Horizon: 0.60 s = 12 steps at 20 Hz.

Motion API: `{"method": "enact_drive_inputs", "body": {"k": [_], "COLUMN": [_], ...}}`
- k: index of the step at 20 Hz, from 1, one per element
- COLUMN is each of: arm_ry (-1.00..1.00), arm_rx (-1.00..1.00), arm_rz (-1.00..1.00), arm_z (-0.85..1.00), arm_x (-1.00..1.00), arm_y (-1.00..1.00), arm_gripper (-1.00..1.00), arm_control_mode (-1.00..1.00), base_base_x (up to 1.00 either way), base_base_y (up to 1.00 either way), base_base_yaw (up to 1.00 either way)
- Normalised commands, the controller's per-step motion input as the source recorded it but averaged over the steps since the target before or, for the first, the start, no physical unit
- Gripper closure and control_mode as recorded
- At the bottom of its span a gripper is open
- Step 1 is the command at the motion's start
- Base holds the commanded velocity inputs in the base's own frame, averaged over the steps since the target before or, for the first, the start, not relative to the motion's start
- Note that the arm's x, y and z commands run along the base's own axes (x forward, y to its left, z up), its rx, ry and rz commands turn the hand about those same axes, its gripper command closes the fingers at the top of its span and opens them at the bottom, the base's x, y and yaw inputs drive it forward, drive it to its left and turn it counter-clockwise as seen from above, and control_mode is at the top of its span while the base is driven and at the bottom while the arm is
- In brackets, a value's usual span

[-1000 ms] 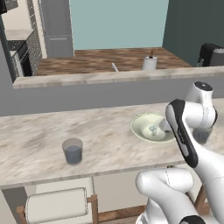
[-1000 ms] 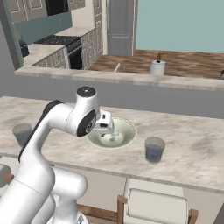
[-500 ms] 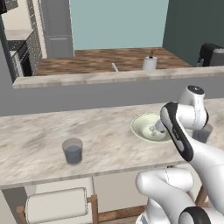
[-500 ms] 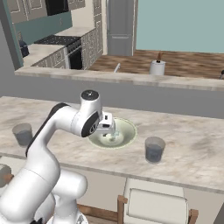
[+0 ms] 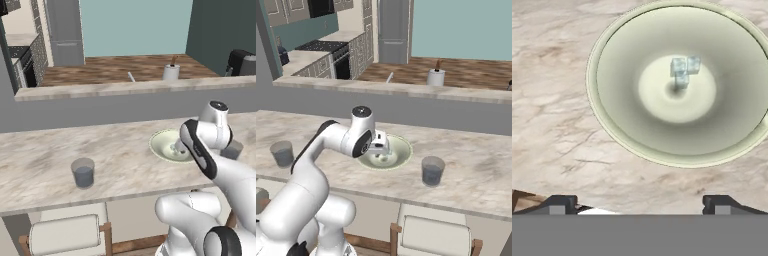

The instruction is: There are four ice cubes in the ice bowl. Place two ice cubes in each glass of water.

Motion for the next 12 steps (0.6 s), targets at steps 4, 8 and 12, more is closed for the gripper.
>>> {"method": "enact_drive_inputs", "body": {"k": [4,8,12], "arm_ry": [0.00,0.00,0.00], "arm_rx": [0.00,0.00,0.00], "arm_rz": [0.00,0.00,0.00], "arm_z": [-0.21,-0.20,-0.17], "arm_x": [0.20,0.21,0.26], "arm_y": [-0.08,-0.07,-0.04], "arm_gripper": [-1.00,-1.00,-1.00], "arm_control_mode": [-1.00,-1.00,-1.00], "base_base_x": [0.00,0.00,0.00], "base_base_y": [0.00,0.00,0.00], "base_base_yaw": [0.00,0.00,0.00]}}
